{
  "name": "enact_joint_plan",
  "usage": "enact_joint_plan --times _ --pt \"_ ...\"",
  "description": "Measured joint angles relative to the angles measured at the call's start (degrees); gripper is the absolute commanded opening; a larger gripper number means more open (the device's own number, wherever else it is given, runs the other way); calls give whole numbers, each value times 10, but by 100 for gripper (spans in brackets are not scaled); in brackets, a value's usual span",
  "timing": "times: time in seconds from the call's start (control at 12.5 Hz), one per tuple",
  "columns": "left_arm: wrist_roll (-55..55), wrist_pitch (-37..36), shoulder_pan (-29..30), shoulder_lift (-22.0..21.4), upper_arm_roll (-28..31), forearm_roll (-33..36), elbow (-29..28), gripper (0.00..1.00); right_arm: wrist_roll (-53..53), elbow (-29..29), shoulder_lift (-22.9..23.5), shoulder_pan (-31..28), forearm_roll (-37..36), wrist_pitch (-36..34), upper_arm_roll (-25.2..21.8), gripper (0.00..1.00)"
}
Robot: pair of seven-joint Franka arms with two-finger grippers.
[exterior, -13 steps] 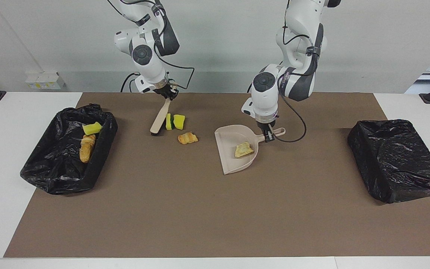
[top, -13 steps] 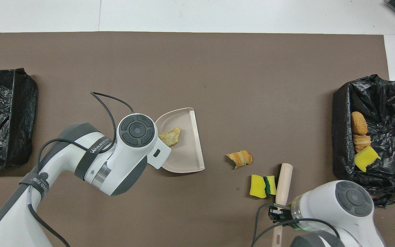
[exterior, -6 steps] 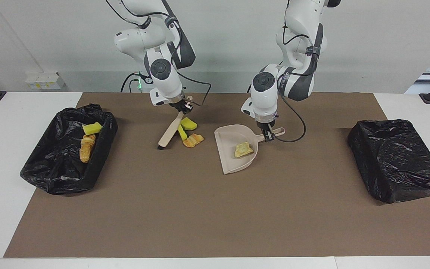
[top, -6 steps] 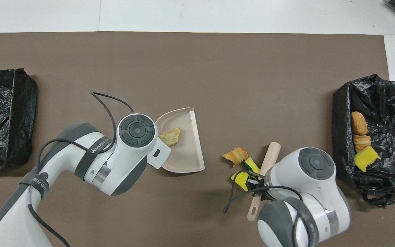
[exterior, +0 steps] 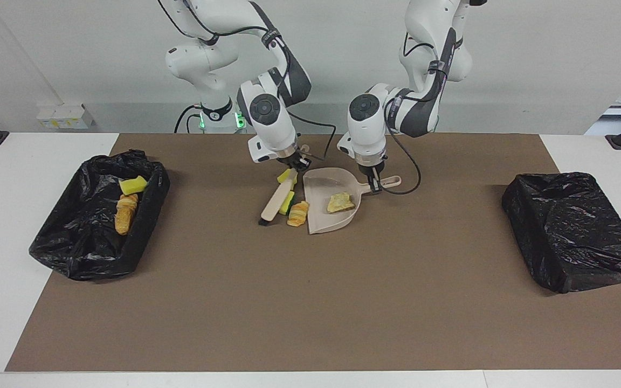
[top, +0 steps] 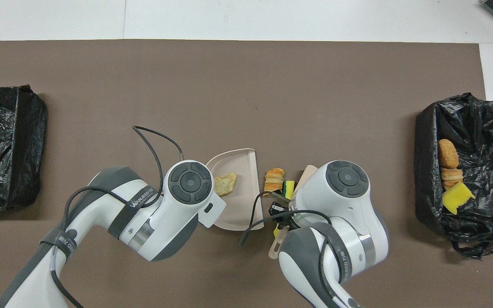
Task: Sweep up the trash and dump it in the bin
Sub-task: 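Sweep the last pieces into the dustpan with the right gripper's brush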
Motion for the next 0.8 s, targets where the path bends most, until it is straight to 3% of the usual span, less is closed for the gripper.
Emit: enact_joint_plan --times 0.32,0.56,0.8 --pt "-1 3 -1 -8 0 0 -11 0 -192 12 3 11 25 -20 8 0" --pt "-2 4 -1 -8 0 0 -12 0 -355 18 -21 -20 26 -107 7 0" --pt "-2 5 -1 -9 1 0 -13 0 -414 19 -63 -69 23 -188 3 0"
